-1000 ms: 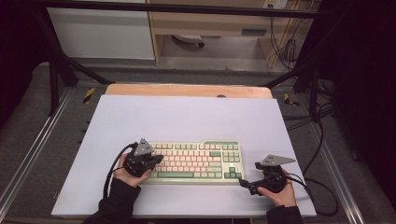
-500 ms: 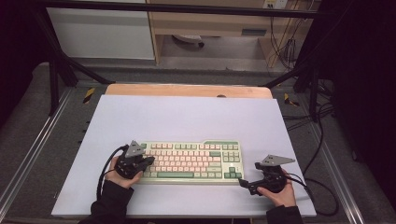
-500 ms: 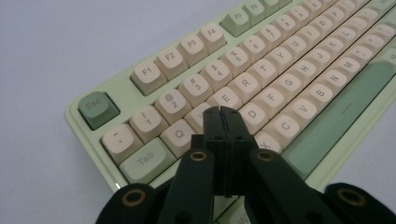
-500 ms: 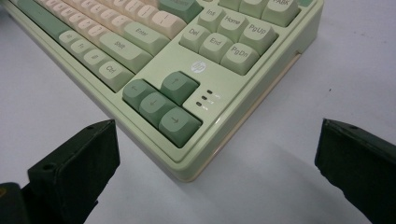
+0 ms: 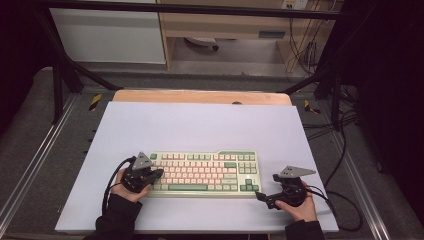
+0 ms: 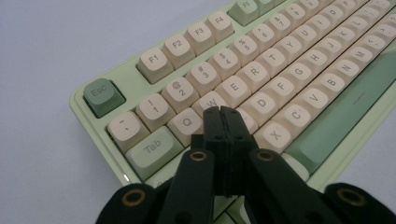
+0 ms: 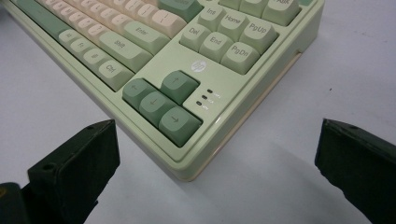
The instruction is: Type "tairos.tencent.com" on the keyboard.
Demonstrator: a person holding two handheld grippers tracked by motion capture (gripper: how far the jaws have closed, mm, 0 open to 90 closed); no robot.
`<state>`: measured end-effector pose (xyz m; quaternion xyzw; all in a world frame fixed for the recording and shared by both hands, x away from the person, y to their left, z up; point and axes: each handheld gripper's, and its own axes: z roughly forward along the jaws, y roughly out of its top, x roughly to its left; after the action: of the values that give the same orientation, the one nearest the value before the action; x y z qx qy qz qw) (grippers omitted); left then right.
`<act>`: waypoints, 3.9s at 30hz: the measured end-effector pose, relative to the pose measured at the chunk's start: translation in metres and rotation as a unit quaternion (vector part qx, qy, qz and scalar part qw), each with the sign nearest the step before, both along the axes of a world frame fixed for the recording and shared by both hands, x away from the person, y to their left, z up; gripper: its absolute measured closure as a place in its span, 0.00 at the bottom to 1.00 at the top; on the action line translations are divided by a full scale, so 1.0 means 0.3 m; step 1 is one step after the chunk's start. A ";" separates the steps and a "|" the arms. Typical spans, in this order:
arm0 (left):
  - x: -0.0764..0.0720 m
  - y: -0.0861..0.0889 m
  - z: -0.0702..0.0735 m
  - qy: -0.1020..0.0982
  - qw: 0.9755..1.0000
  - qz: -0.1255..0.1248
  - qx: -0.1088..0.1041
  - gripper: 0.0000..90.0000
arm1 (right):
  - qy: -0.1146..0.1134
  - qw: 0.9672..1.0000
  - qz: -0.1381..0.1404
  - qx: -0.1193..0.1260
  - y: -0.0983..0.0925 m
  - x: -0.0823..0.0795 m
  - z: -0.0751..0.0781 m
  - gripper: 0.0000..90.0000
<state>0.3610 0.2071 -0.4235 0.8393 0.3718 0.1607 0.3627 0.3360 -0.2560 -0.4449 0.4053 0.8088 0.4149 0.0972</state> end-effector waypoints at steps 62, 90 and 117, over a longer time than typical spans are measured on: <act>-0.039 0.039 0.018 -0.011 1.000 -0.005 -0.026 1.00 | -0.036 0.995 0.096 0.018 0.313 0.026 0.139 0.73; -0.039 0.035 0.018 -0.012 1.000 -0.011 -0.027 1.00 | -0.023 0.996 0.090 -0.006 0.554 0.133 0.096 1.00; -0.038 0.036 0.017 -0.012 1.000 -0.011 -0.026 1.00 | -0.018 0.997 0.074 -0.027 0.626 0.196 0.045 1.00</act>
<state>0.3498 0.2177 -0.4184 0.8315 0.3624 0.1571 0.3905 0.3946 -0.0682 -0.4313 0.3340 0.8456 0.4061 0.0922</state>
